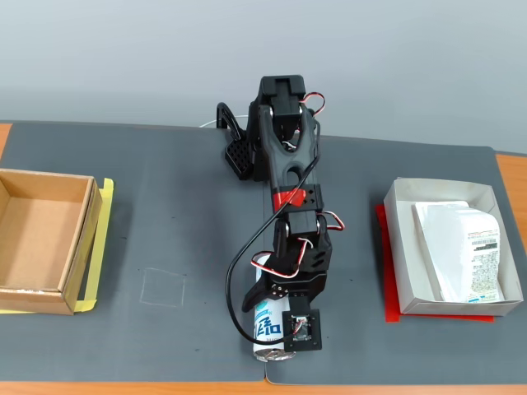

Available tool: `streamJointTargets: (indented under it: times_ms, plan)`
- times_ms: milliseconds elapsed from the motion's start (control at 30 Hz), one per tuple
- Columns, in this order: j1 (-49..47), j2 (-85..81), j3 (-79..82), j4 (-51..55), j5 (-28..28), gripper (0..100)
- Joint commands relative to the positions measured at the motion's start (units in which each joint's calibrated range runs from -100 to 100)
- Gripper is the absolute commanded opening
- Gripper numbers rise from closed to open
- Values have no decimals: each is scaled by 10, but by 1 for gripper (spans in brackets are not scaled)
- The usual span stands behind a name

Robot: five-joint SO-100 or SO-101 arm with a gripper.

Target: Pick the can and put it in the brown box

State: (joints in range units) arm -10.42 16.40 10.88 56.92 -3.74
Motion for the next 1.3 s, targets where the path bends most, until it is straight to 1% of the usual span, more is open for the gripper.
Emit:
streamJointTargets:
  times_ms: [0, 467, 533, 700, 800, 933, 1267]
  plan:
    - [7, 2, -31, -8, 2, 37]
    - [8, 15, -31, -5, 2, 37]
    - [8, 20, -31, -5, 2, 34]
    - [8, 25, -31, -8, 2, 21]
    - [8, 26, -31, -8, 2, 17]
    - [8, 26, -31, -7, 2, 15]
    - [8, 17, -32, 1, 2, 15]
